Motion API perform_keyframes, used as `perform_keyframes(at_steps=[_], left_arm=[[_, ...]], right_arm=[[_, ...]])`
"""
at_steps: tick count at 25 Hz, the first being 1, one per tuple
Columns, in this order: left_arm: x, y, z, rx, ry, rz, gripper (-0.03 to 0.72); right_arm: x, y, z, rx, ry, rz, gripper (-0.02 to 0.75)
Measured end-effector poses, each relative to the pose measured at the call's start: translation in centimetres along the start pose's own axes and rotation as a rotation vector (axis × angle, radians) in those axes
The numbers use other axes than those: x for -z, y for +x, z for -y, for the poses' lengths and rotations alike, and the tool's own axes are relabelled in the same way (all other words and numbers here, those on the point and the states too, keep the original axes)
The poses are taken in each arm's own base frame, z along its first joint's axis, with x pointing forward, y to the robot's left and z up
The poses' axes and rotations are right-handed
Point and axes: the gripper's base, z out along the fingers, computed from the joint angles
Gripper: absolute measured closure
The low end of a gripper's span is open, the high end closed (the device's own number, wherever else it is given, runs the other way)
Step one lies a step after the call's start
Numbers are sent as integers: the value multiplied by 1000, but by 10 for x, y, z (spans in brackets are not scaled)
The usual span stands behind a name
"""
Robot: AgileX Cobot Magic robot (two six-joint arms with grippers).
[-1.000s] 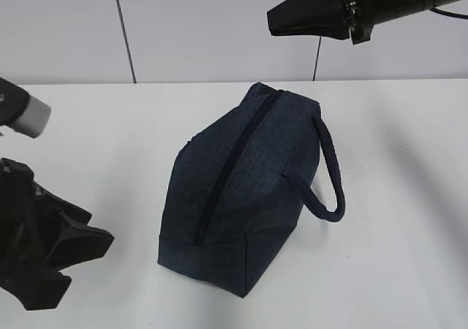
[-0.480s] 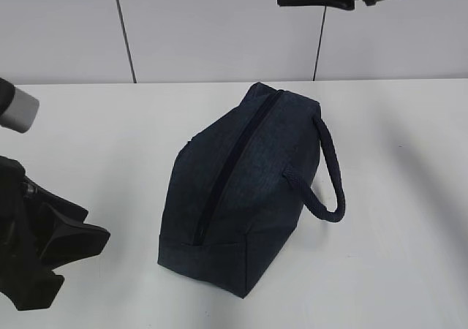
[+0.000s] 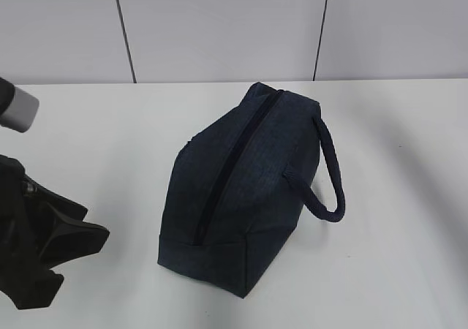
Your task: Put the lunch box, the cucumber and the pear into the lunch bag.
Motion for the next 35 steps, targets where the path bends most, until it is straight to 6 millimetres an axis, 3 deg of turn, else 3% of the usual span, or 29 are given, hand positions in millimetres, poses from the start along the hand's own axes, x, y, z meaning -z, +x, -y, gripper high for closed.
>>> perform_keyframes(at_steps=[5,9,12,15,19,22,25,35], left_arm=[[0,-3,-1,-10,-14,32,433],[0,-4,-2,-15,-20,42,442],[0,-5,-2,-18,-25,55,444],[0,-6,-2,-19,-28,66,445],[0,-6,-3,-20,-28,64,445],[0,-4,-2,-20,-24,49,445],[5,-2,-1,-24,-15,32,445],[53,14,-5,-29,-140,63,447]], right_arm=[[5,1,28,68,325,-13,724],[10,17,34,172,565,-108,724],[16,32,35,10,684,-204,724],[21,53,25,-217,650,-367,724],[27,68,-20,-262,374,-544,724],[50,59,-47,-234,246,-491,724],[96,50,-57,-196,234,-414,724],[210,90,-83,-226,279,-563,724]])
